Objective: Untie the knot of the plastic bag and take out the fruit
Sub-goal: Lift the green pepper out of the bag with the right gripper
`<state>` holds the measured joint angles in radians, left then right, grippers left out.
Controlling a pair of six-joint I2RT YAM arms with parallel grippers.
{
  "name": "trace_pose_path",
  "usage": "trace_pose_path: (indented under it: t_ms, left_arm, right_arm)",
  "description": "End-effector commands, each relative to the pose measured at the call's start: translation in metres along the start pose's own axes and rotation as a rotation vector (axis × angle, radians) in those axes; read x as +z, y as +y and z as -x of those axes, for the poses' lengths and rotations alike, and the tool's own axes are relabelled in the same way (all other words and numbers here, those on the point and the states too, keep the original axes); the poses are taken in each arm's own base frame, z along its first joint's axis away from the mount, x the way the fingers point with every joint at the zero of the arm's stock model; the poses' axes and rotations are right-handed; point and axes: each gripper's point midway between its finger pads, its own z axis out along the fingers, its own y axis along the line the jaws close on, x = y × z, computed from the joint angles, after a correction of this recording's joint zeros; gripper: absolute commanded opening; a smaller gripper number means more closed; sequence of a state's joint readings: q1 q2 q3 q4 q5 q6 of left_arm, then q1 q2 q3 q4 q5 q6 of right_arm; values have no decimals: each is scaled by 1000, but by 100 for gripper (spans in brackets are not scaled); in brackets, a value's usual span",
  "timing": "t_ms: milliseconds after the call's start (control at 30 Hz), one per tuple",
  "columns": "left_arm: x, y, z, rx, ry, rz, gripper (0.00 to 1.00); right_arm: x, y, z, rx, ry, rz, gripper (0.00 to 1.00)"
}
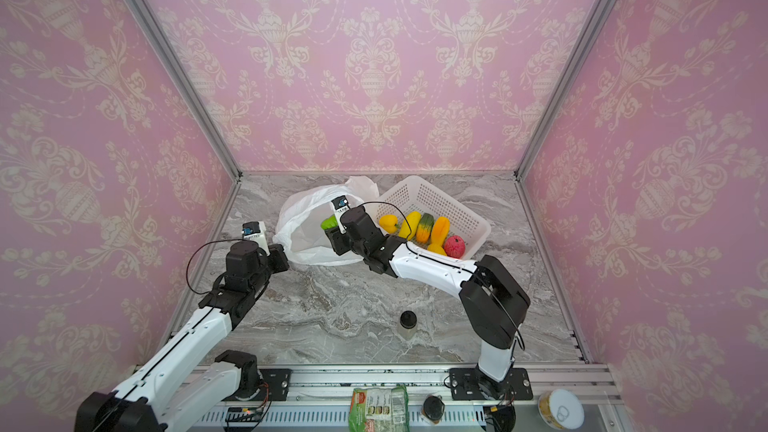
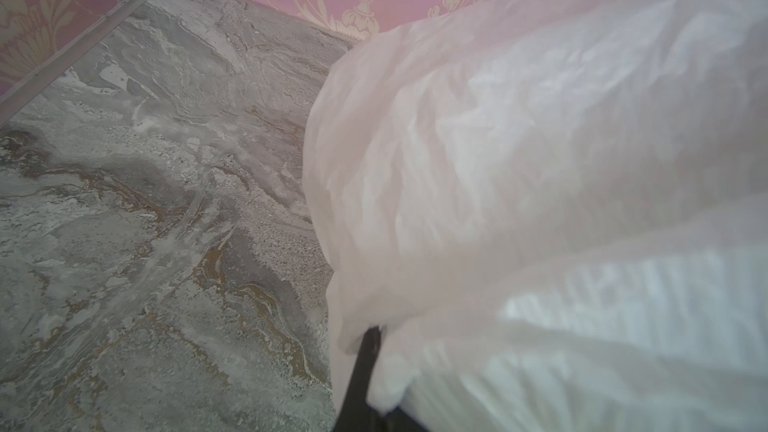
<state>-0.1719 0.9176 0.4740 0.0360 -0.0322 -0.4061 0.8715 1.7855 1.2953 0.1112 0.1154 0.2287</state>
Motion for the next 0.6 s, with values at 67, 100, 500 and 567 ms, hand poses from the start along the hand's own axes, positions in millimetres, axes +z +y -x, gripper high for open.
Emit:
trace_pose_path:
  t_ms: [67, 100, 500, 567]
  left_arm:
    - [-7, 2, 1, -19, -3, -2, 0]
    - [-8, 2, 1, -19, -5, -2, 0]
    - [-6, 8, 1, -18, -5, 31, 0]
    - [-5, 8, 1, -17, -4, 33, 0]
  right_arm:
    - [26, 6, -33, 3, 96, 21, 5]
    - [31, 7, -37, -2, 109, 23, 5]
    - [-4, 77, -32, -226, 42, 232, 7]
    - [-24, 80, -21, -233, -18, 254, 7]
